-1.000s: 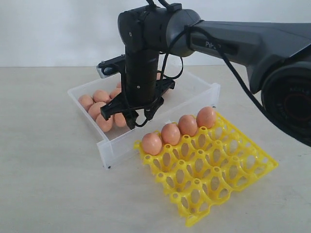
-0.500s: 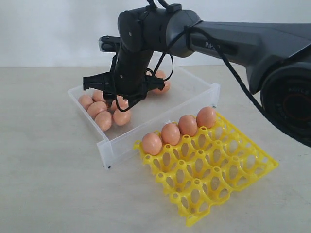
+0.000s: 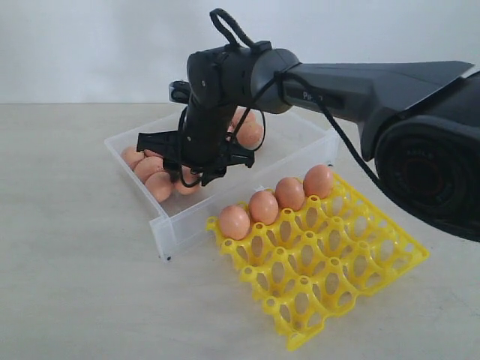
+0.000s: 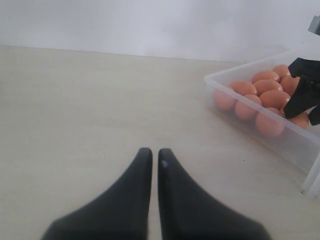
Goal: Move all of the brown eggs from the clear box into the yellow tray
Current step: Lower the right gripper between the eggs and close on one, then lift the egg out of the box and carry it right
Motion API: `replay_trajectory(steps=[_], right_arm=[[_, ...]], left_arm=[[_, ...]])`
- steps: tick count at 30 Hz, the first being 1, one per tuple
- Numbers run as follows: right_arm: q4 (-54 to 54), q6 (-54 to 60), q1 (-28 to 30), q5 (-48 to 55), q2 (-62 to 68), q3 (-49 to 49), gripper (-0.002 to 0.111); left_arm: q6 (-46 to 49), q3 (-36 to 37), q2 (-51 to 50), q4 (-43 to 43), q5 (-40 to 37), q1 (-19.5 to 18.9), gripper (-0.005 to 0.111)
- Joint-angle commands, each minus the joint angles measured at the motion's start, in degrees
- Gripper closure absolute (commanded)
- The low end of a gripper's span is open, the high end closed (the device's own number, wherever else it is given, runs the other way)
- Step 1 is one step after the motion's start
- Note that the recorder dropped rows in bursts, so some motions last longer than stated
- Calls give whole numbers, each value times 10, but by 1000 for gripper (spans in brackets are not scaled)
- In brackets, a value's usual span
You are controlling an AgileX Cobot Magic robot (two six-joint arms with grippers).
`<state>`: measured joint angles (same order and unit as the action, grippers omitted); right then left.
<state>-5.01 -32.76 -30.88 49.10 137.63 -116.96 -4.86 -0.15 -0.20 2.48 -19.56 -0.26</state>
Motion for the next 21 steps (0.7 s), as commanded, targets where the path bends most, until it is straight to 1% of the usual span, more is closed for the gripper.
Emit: replay_trajectory(steps=[1, 4, 5, 6, 8, 11, 15, 17, 20, 21], right_arm=[[-4, -3, 17, -9, 12, -4, 64], [-2, -3, 18, -21, 12, -4, 64], [-2, -3, 18, -25, 12, -4, 65], [-2, -3, 18, -29, 12, -4, 69], [-2, -3, 18, -30, 12, -4, 83], [0, -2, 18, -29, 12, -4, 109], [2, 6, 17, -11, 11, -4, 108], [8, 52, 12, -4, -2, -4, 108], [140, 44, -24, 10, -53, -4, 108], [201, 32, -46, 21, -71, -4, 108]], left_arm=[[-1, 1, 2, -1, 2, -2, 103], [-1, 1, 2, -1, 2, -2, 103], [-1, 1, 2, -1, 2, -2, 103], [-1, 1, 2, -1, 2, -2, 103], [-1, 1, 2, -1, 2, -2, 103], [-1, 1, 2, -1, 2, -2, 103], [-1, 1, 2, -1, 2, -2, 103], [-1, 1, 2, -1, 2, -2, 103], [-1, 1, 2, -1, 2, -2, 103], [-1, 1, 2, -1, 2, -2, 103]])
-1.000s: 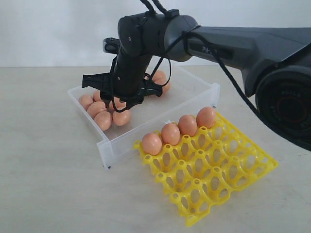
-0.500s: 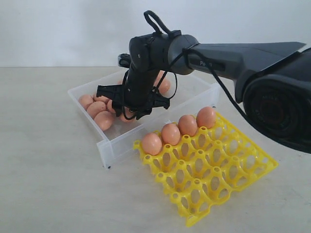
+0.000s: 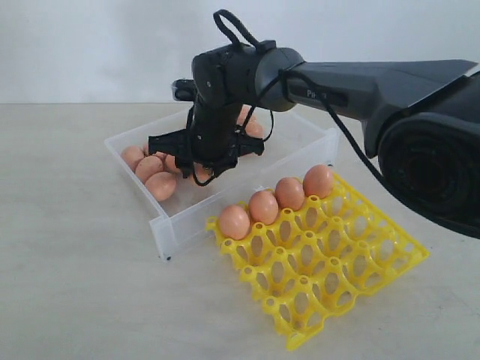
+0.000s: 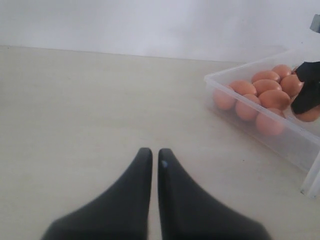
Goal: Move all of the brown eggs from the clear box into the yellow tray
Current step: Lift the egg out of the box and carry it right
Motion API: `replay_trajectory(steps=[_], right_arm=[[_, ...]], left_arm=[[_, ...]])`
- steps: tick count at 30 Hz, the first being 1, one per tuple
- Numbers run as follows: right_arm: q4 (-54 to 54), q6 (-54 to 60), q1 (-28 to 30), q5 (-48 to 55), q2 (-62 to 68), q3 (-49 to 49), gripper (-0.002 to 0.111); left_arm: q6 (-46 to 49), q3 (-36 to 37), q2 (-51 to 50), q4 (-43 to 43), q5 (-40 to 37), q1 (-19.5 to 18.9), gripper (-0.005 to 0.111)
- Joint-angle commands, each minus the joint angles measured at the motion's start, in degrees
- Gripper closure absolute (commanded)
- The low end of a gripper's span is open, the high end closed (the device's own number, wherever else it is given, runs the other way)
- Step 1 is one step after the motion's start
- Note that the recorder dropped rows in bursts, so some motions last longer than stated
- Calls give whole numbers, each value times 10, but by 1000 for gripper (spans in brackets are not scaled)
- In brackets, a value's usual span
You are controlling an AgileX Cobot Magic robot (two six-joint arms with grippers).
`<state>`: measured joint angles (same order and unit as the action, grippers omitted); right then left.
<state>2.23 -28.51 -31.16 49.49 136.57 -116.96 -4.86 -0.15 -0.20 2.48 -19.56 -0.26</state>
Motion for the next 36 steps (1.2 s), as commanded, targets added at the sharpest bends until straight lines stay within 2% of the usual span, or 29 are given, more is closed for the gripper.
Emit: replay_trajectory(steps=[1, 3, 8, 14, 19, 24, 27, 30, 32, 36], right_arm=[[162, -25, -59, 22, -72, -2, 108], [212, -76, -89, 3, -102, 21, 109], [269, -121, -126, -185, -208, 189, 109], [330, -213, -127, -425, -368, 460, 109], [330, -203, -96, -495, -487, 644, 109], [330, -200, 31, -502, -585, 717, 109], [330, -200, 125, -520, -616, 716, 109], [330, -191, 217, -581, -608, 716, 109], [330, -143, 276, -611, -585, 716, 109], [325, 89, 359, -606, -529, 716, 109]], left_arm=[[-1, 1, 2, -1, 2, -2, 103], [-1, 1, 2, -1, 2, -2, 103], [-1, 1, 2, -1, 2, -2, 103], [-1, 1, 2, -1, 2, -2, 103], [-1, 1, 2, -1, 2, -2, 103], [-1, 1, 2, -1, 2, -2, 103], [-1, 1, 2, -1, 2, -2, 103], [-1, 1, 2, -1, 2, -2, 103], [-1, 1, 2, -1, 2, -2, 103], [-1, 1, 2, -1, 2, -2, 103]])
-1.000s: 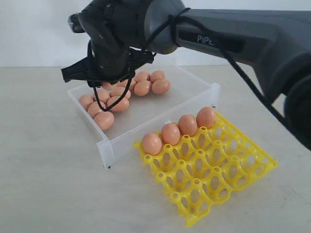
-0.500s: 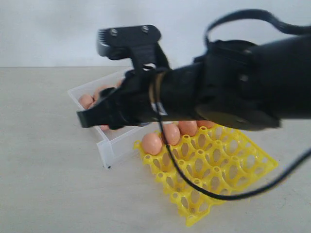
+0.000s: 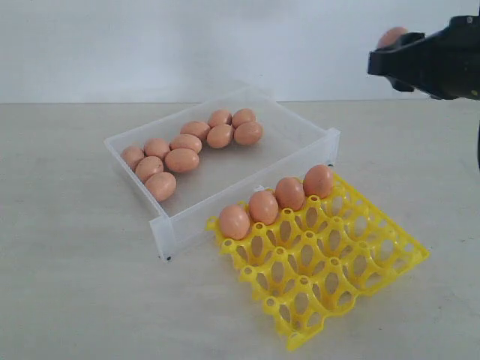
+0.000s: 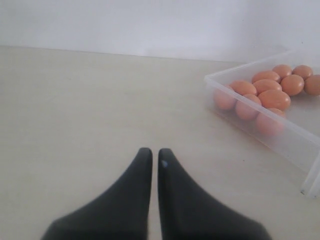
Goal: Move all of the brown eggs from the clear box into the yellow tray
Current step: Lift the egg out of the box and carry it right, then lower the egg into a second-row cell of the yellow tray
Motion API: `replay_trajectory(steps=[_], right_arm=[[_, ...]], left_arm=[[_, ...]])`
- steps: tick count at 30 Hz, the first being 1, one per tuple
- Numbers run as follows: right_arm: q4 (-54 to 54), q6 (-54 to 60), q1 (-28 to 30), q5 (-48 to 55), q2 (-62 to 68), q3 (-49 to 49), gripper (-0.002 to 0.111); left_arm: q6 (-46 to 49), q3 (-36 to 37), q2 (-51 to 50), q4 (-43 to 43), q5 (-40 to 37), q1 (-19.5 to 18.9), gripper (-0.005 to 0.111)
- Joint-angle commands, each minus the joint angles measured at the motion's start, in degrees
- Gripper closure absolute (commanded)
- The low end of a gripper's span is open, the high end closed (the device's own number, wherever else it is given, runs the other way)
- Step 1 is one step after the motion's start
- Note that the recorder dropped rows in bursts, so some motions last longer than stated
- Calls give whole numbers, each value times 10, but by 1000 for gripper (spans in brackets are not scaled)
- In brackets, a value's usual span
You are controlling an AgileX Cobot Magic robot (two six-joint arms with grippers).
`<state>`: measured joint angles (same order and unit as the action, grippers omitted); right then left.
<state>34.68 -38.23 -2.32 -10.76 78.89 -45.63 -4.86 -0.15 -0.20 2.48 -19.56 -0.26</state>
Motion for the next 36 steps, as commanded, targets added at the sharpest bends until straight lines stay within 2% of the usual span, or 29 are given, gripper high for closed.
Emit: replay_trajectory(steps=[1, 4, 8, 11, 16, 18, 20, 23, 26, 28, 30, 32, 36], right_arm=[[1, 230, 82, 11, 59, 3, 109], [-23, 263, 117, 87, 94, -3, 109], [-167, 165, 162, 211, 136, -55, 109], [-179, 172, 167, 191, 144, -78, 109], [-259, 96, 167, 49, 145, -105, 109], [-309, 35, 167, -49, 147, -105, 109], [-359, -57, 167, -141, 155, -105, 109], [-413, -207, 167, -337, 180, -105, 109], [-417, -360, 167, -504, 214, -105, 109], [-366, -432, 167, -581, 234, -105, 109], [-258, -459, 167, -592, 252, -105, 109], [-125, -474, 167, -592, 259, -107, 109], [207, -424, 165, -592, 264, -136, 109]], left_arm=[[-1, 1, 2, -1, 2, -2, 103], [-1, 1, 2, -1, 2, -2, 103], [-1, 1, 2, -1, 2, -2, 103], [-1, 1, 2, -1, 2, -2, 103], [-1, 1, 2, -1, 2, -2, 103], [-1, 1, 2, -1, 2, -2, 103], [-1, 1, 2, -1, 2, -2, 103], [-1, 1, 2, -1, 2, -2, 103], [-1, 1, 2, -1, 2, -2, 103], [-1, 1, 2, -1, 2, -2, 103], [-1, 1, 2, -1, 2, -2, 103], [-1, 1, 2, -1, 2, -2, 103], [-1, 1, 2, -1, 2, -2, 103]])
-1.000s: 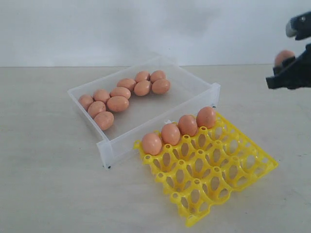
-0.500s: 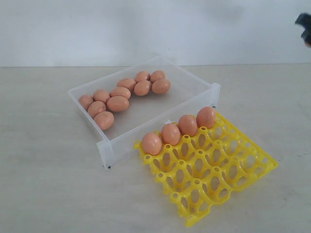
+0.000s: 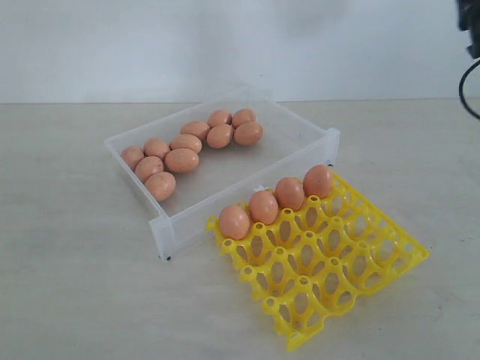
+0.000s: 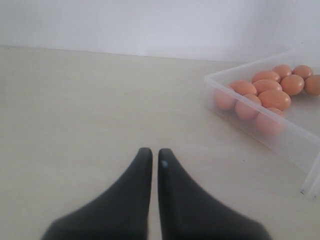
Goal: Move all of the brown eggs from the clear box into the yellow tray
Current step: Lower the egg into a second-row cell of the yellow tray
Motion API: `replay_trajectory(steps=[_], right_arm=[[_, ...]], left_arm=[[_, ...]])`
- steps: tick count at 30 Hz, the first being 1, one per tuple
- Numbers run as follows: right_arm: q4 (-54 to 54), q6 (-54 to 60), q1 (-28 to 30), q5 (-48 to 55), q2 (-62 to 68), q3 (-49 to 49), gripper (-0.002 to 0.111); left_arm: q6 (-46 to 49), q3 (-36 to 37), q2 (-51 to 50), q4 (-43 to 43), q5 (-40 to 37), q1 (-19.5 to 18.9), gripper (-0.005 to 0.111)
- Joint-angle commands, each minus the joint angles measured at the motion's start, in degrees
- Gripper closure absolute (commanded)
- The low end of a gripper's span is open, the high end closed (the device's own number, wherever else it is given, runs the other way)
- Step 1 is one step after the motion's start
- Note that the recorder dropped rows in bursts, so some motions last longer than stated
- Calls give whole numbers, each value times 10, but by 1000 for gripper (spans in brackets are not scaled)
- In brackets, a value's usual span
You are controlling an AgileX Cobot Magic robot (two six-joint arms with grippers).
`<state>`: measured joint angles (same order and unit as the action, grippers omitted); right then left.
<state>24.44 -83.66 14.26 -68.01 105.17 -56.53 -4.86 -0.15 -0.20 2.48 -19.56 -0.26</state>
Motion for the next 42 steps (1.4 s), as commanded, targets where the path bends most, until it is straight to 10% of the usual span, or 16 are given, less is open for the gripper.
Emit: replay_trajectory(steps=[1, 15, 42], right_arm=[[397, 35, -1, -20, 1, -40, 109], [755, 129, -127, -20, 0, -67, 109], [755, 187, -188, 91, 5, 61, 109]], left_arm=[[-1, 1, 2, -1, 2, -2, 103], [-1, 1, 2, -1, 2, -2, 103], [-1, 1, 2, -1, 2, -2, 103]])
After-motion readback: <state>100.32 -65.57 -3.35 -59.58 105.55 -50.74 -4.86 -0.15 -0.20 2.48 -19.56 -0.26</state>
